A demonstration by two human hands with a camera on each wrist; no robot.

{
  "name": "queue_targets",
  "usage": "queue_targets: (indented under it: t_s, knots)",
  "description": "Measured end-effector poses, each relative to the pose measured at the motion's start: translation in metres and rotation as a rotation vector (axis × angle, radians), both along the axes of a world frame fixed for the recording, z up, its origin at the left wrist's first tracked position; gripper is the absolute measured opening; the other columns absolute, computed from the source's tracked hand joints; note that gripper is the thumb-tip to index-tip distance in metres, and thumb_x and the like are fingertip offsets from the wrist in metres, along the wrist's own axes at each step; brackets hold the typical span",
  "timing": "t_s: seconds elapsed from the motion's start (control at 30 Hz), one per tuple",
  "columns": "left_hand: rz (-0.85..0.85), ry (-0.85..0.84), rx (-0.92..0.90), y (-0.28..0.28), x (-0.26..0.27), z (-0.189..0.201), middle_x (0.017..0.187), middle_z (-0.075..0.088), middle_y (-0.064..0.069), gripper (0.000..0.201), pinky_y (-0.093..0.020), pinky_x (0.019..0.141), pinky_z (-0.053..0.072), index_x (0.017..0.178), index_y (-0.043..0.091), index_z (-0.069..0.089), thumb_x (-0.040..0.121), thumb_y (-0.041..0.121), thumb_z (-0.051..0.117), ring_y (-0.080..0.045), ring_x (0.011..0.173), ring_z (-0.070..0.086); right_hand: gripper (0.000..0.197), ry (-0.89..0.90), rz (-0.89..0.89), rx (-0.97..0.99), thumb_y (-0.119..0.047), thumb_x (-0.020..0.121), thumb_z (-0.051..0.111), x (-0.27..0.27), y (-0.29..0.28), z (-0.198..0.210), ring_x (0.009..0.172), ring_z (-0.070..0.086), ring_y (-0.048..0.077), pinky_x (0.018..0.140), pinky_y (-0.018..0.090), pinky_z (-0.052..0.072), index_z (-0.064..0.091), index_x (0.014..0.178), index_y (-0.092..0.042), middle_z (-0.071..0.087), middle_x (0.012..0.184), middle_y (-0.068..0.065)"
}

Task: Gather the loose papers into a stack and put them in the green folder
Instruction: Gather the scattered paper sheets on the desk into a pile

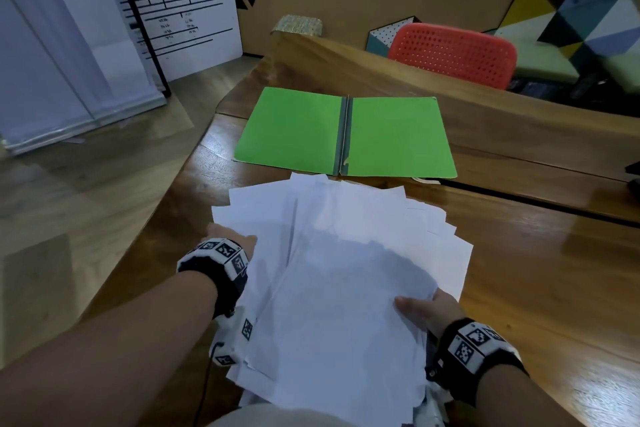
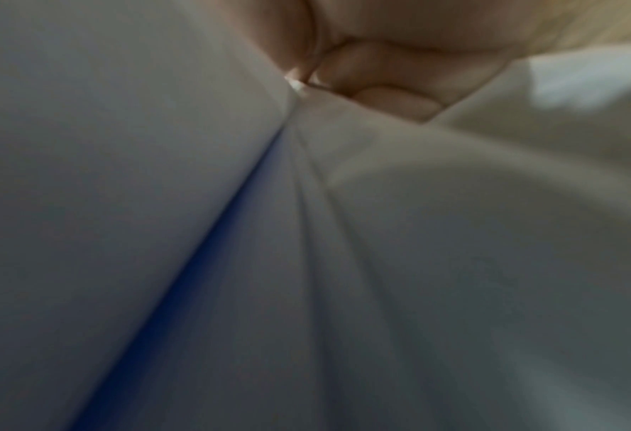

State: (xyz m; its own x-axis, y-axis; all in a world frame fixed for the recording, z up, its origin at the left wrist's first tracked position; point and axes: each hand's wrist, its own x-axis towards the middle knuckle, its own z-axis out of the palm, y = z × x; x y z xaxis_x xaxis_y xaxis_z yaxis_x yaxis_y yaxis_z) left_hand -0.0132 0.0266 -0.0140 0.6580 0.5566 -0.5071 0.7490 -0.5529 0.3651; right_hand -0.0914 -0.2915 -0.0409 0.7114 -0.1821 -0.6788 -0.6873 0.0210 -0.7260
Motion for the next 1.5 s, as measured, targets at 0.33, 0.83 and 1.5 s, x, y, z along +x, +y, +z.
queue_targets:
  t_s: [0.33,0.83,1.5]
  knots:
    - [-0.129,0.145,-0.145,0.003,0.001,0.000,0.138,0.051,-0.010,0.067,-0.039,0.105,0.041,0.134,0.012,0.046,0.076,0.039,0.067,-0.031,0.121,0.052,0.044,-0.021,-0.005,0.009,-0.001,0.071,0.078,0.000,0.001,-0.001,0.090,0.069,0.040,0.084,0.053,0.055,0.061,0.112,-0.006,0.071,0.102,0.019]
    - [0.065,-0.024,-0.147,-0.018,-0.008,0.003,0.138,0.047,-0.019,0.068,-0.035,0.101,0.041,0.135,-0.001,0.035,0.079,0.021,0.068,-0.032,0.123,0.050,0.048,-0.013,-0.023,0.023,0.000,0.069,0.078,0.001,0.001,-0.006,0.092,0.069,0.040,0.088,0.055,0.053,0.061,0.113,-0.003,0.071,0.104,0.021]
    - [-0.067,-0.973,-0.393,0.017,-0.033,0.180,0.071,0.068,0.006,0.013,-0.019,0.050,0.048,0.088,0.017,0.067,0.079,0.009,0.069,-0.004,0.056,0.058,0.046,-0.046,0.038,-0.073,-0.004,0.071,0.079,0.002,0.001,-0.003,0.076,0.068,0.026,0.063,0.030,0.055,0.061,0.114,0.000,0.068,0.089,0.008]
